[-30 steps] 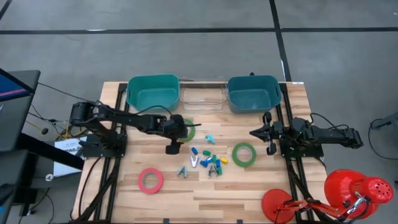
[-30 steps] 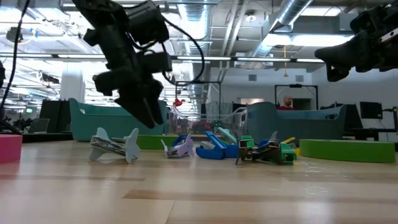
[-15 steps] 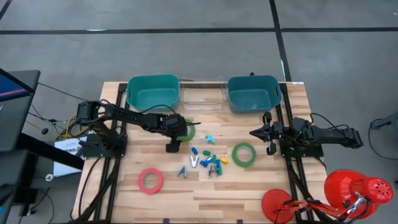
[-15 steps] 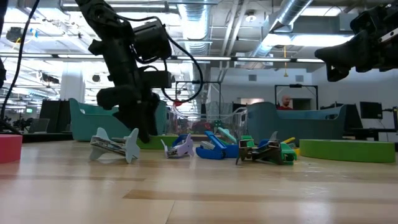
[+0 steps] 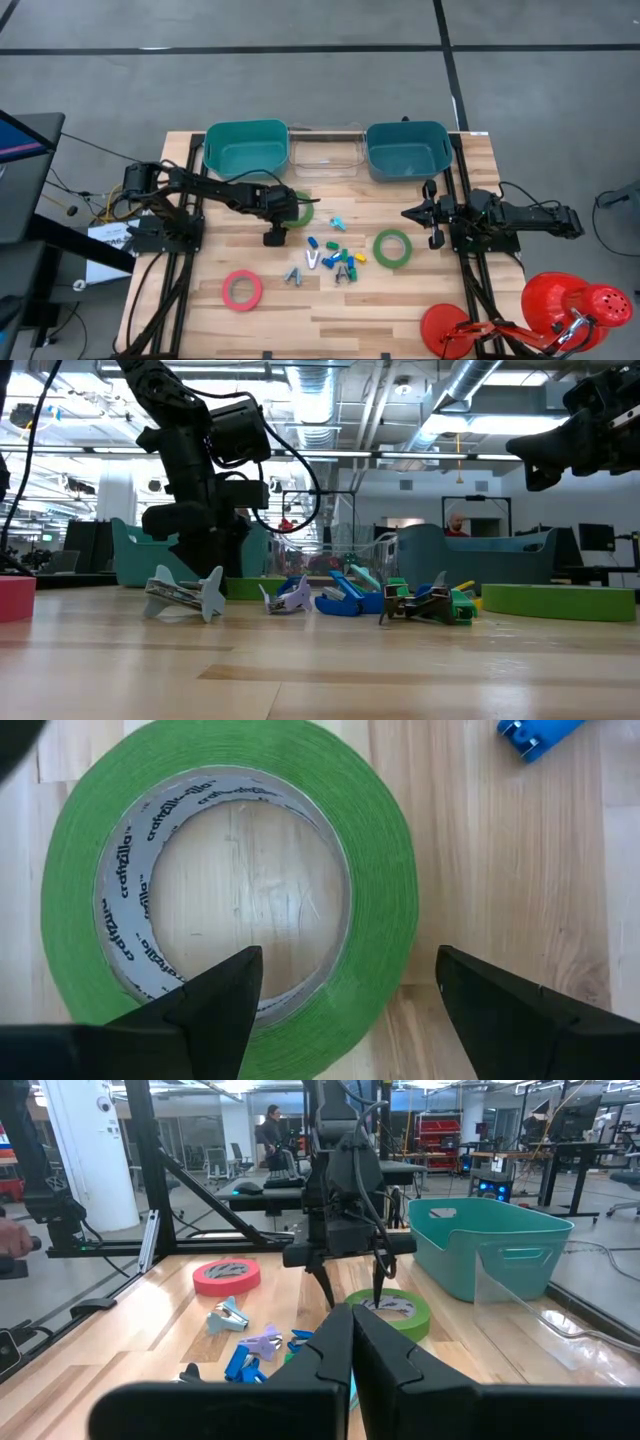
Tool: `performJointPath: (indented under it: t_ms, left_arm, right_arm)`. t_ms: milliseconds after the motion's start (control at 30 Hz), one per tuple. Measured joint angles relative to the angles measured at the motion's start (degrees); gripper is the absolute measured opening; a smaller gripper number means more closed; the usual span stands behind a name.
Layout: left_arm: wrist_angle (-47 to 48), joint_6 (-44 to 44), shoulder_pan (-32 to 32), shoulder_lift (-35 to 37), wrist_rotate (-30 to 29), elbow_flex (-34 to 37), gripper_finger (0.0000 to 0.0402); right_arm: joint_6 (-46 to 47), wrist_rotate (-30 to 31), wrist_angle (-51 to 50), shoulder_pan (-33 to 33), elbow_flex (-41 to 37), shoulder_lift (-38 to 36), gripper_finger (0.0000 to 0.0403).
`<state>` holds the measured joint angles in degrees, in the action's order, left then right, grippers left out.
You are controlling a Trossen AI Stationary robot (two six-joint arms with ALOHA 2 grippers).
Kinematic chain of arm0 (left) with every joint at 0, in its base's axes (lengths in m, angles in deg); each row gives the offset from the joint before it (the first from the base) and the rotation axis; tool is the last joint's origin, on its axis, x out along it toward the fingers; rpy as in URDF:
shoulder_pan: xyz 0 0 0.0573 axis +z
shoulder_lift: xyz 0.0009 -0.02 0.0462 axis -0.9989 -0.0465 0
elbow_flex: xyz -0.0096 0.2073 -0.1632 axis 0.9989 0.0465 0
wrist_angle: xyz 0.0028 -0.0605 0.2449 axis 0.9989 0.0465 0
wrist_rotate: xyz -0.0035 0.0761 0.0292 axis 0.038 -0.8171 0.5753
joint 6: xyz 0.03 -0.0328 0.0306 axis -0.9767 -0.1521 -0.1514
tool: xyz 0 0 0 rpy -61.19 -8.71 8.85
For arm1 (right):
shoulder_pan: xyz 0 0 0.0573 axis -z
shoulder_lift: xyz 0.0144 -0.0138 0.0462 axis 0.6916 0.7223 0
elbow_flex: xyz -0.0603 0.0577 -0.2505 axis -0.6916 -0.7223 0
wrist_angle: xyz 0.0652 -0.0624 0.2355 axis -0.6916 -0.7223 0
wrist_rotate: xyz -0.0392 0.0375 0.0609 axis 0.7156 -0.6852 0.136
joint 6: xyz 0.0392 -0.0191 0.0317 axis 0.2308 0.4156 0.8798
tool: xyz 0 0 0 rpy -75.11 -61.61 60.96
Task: Pick and place Stapler, Stapler remover, tape
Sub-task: Put the green tape into the green bin
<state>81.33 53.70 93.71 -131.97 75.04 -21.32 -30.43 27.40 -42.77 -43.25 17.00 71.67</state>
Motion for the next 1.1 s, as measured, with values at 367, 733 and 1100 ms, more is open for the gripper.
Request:
performJointPath:
  t_ms: [367,733,1100]
  left_arm:
    - [0.0,0.0,0.0,0.0,0.1,0.0,0.0204]
    - [-0.1,0.0,-0.3,0.0,0.2,0.0,0.0115]
    - [-0.6,0.0,-0.3,0.4,0.2,-1.2,0.0099]
  right_arm:
    - [0.0,0.0,0.0,0.0,0.0,0.0,0.0]
    - [0.0,0.0,0.0,0.0,0.0,0.0,0.0]
    - [0.0,0.0,0.0,0.0,0.0,0.0,0.0]
